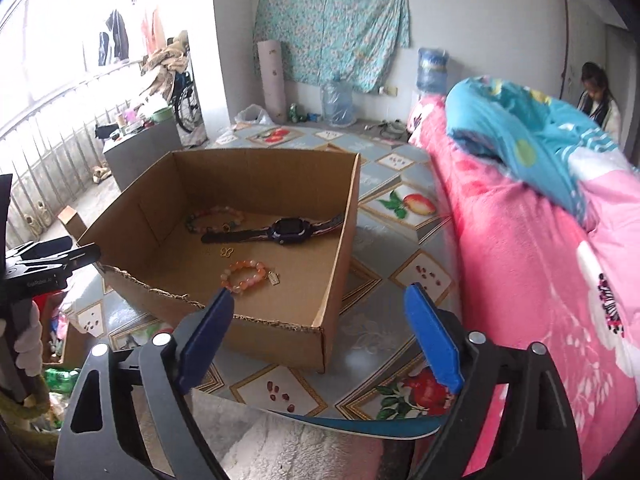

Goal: Organize jewelry

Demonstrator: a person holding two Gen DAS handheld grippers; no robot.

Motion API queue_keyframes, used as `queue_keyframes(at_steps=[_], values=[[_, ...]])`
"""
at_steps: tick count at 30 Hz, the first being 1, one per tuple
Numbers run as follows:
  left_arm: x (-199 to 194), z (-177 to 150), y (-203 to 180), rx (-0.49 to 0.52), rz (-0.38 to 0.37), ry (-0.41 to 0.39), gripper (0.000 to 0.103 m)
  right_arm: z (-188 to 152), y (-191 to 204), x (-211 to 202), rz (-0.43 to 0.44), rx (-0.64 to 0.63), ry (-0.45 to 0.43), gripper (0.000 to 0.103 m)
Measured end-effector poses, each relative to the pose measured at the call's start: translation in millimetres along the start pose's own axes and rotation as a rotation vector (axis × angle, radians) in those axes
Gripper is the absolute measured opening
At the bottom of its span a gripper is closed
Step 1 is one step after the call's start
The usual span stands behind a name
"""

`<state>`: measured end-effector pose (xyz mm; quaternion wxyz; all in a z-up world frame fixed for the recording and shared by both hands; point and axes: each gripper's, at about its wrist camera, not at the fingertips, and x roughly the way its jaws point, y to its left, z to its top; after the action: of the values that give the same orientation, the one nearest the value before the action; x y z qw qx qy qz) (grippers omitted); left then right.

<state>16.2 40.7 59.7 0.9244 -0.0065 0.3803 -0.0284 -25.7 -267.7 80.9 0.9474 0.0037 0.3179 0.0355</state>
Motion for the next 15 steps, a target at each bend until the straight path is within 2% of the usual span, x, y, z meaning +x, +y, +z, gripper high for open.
queue_keyframes(at_steps=[3,4,7,10,15], values=[[-11,-7,-3,0.02,0.13,0.001,0.092,-9,6,-22,-0.017,0.012,-0.072,0.096],[-16,-10,-6,0.046,0.14,-0.01,0.092,-13,9,-25,0.007,0.009,-0.069,0.096],[-26,-17,-15,0.064,0.102,-0.013,0.093,-27,23,-23,0.072,0.012,-0.006,0.097],[-22,-25,-22,0.046,0.044,0.043,0.093,-35,41,-6,0.099,0.002,0.091,0.097],[-2,-32,-43,0.076,0.057,0.122,0.093,-27,48,25,0.12,0.094,0.226,0.097]])
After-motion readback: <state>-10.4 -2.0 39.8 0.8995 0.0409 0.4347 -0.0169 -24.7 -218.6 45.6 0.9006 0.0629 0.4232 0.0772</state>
